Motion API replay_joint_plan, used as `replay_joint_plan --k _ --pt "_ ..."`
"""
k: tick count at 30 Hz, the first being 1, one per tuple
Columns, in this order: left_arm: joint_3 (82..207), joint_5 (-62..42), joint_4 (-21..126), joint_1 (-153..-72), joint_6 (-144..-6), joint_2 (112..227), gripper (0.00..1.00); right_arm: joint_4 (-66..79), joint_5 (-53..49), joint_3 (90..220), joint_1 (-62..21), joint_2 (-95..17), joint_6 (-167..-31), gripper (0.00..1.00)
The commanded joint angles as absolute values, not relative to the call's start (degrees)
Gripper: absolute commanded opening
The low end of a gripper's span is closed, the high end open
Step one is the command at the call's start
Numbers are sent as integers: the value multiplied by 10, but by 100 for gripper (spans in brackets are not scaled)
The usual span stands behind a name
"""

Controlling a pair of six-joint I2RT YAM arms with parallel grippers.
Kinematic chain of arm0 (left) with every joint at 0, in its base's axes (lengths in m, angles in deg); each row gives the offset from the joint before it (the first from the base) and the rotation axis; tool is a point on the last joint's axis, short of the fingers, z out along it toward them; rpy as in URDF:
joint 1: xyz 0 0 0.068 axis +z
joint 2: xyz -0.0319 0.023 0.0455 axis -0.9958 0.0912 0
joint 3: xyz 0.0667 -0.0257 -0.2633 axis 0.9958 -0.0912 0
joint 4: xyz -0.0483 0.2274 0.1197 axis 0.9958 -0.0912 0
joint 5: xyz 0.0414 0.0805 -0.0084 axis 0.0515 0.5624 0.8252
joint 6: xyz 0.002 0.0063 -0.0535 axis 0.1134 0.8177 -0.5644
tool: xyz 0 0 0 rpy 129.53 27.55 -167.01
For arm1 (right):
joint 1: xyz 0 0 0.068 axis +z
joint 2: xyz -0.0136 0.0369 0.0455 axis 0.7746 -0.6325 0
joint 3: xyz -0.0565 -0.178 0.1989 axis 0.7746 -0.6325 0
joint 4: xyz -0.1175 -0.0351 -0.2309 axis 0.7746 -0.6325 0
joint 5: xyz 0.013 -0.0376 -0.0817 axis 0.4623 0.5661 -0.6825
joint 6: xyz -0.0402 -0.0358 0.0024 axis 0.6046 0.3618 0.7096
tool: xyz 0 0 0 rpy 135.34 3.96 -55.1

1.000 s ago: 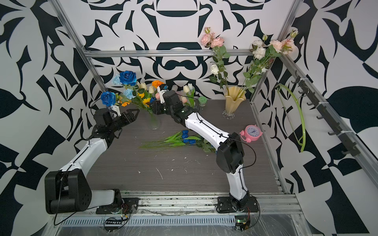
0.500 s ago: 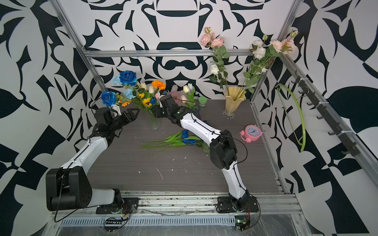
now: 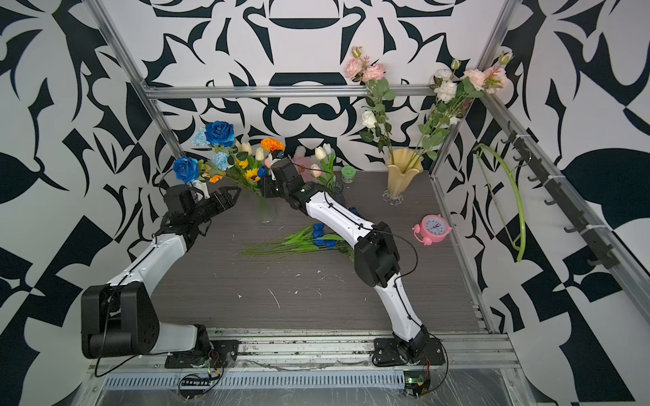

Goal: Pick out blue flowers from the vase
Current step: Pick up the flower from the vase.

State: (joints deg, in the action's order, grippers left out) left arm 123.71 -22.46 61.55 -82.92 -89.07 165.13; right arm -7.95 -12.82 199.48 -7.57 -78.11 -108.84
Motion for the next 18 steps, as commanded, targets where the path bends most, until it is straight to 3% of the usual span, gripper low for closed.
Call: replay_joint_plan --k 1,9,18 --pt "1252 -230 626 -831 -883 1657 79 -77 -138 2021 -78 -777 -1095 38" --pt "1248 -228 626 -831 -883 1655 79 -63 -127 2012 -79 -768 -1098 1" --pt "1249 -223 624 -830 -884 1650 79 -62 -133 1993 -79 -726 -1088 0"
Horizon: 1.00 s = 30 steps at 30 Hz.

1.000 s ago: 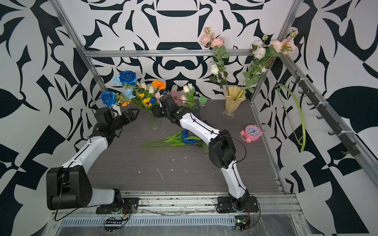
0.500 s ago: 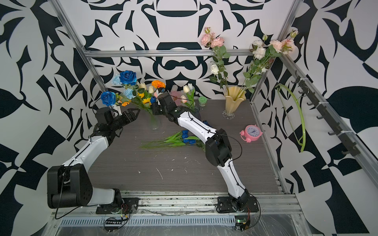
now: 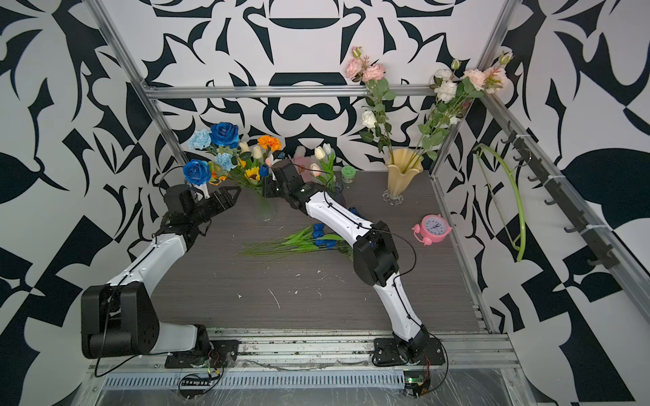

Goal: Pick out blue flowers from the vase
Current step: Pick up the flower from the vase.

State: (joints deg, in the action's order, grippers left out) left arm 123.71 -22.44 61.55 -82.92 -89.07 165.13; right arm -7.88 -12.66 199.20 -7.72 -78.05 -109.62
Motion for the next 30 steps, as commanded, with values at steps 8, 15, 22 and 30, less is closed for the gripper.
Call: replay_joint_plan --k 8,15,22,30 --pt "1251 -215 610 -831 -876 1643 78 -61 -139 1992 -79 -699 -1080 0" --pt "1249 -208 591 -831 -863 1626 78 -63 -143 1989 -78 -684 -1072 0" --pt "1253 -209 580 -831 -859 1619 78 -74 -139 1989 -78 -682 -1067 15" --pt "1257 -214 581 -831 -859 1627 78 -85 -121 1992 -78 -697 -1069 35"
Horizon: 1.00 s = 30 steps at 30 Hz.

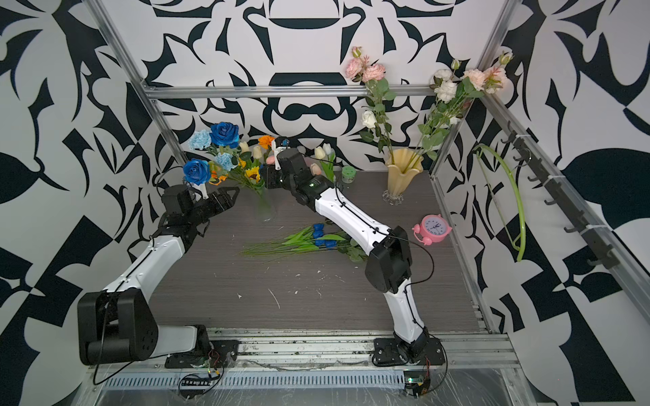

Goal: Pick out blue flowers from the vase
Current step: Pick up the flower from the vase.

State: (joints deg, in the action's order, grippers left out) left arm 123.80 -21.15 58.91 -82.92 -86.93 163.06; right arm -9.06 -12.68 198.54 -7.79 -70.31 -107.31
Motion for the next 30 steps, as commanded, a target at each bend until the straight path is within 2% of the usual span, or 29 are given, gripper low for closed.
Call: replay_joint_plan --k 1,17,21,30 --pt "1257 -214 581 -831 -858 1628 78 -85 -121 1998 -78 -701 -1069 35" --pt "1258 -217 587 -831 -859 1635 78 -136 -114 2140 -84 -806 -1066 38" --pt "1257 -217 588 -830 -858 1638 79 -128 -113 2143 -85 -809 -1066 31" --pt "1252 -216 589 -830 -858 1639 78 -112 -121 2147 -87 -805 -1066 5"
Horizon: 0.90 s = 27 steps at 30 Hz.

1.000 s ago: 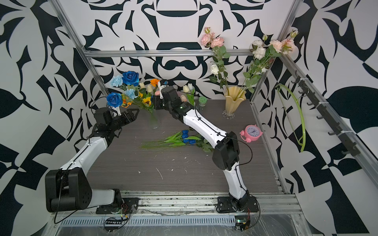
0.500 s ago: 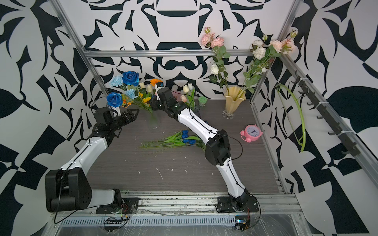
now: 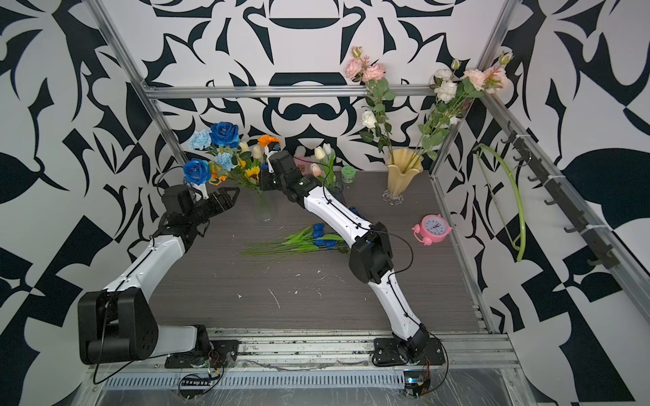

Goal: Pick out blue flowers from the vase
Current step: Pick up the flower from the vase.

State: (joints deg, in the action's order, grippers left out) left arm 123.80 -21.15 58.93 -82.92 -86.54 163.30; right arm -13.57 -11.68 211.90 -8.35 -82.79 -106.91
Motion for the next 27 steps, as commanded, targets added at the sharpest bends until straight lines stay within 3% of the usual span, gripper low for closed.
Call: replay_joint_plan --k 1,27 --pt "1250 -215 589 -831 -858 1638 79 -112 -120 2147 -87 -805 -1066 2" --pt "1242 -182 541 -836 -831 1593 78 -164 -128 2186 -87 -750 -1017 1"
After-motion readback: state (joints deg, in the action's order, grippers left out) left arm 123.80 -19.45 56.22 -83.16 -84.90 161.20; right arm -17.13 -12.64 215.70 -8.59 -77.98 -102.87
